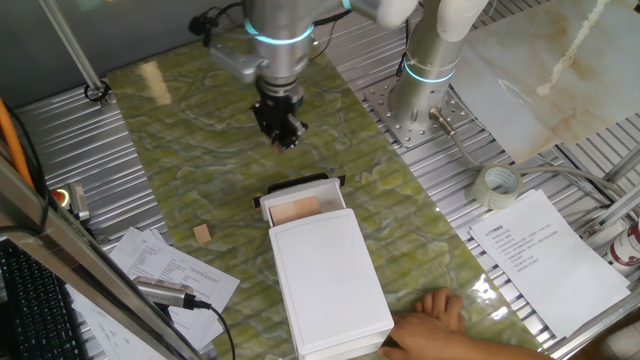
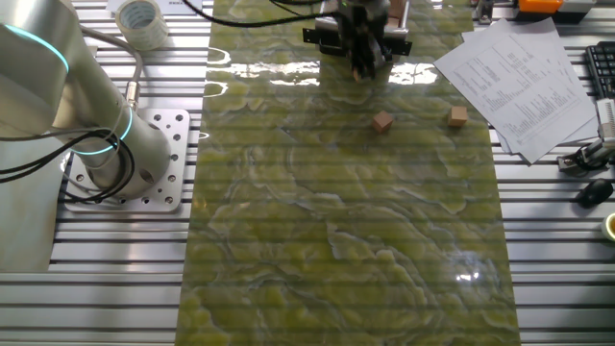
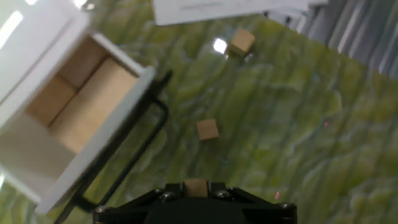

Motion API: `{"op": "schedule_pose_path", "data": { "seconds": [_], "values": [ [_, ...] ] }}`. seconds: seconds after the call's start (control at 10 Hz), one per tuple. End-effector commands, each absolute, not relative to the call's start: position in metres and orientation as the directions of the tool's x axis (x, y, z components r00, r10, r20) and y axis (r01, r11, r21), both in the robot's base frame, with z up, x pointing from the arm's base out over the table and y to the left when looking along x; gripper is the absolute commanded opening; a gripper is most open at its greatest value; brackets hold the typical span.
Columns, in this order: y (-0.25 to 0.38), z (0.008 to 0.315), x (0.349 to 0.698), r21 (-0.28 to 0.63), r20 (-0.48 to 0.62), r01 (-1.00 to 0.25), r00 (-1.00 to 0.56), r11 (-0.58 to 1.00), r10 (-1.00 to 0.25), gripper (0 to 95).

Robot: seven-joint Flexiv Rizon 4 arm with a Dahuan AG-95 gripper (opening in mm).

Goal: Take something out of a drawer

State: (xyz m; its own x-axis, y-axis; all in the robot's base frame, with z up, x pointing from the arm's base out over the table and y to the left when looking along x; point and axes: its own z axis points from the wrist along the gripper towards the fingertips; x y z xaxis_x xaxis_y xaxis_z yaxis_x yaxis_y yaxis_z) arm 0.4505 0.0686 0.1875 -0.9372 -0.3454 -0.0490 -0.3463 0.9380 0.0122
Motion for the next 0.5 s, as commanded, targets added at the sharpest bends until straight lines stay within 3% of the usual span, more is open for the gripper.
{"op": "schedule_pose_path", "data": {
  "seconds": [0.1, 0.5],
  "values": [
    [0.0566, 0.1597, 0.4591, 0.058, -0.059, -0.254, -0.966, 0.966, -0.25, 0.0],
    [0.0544, 0.1508, 0.4619, 0.024, -0.093, -0.202, -0.976, 0.979, -0.199, 0.0]
  ]
}}
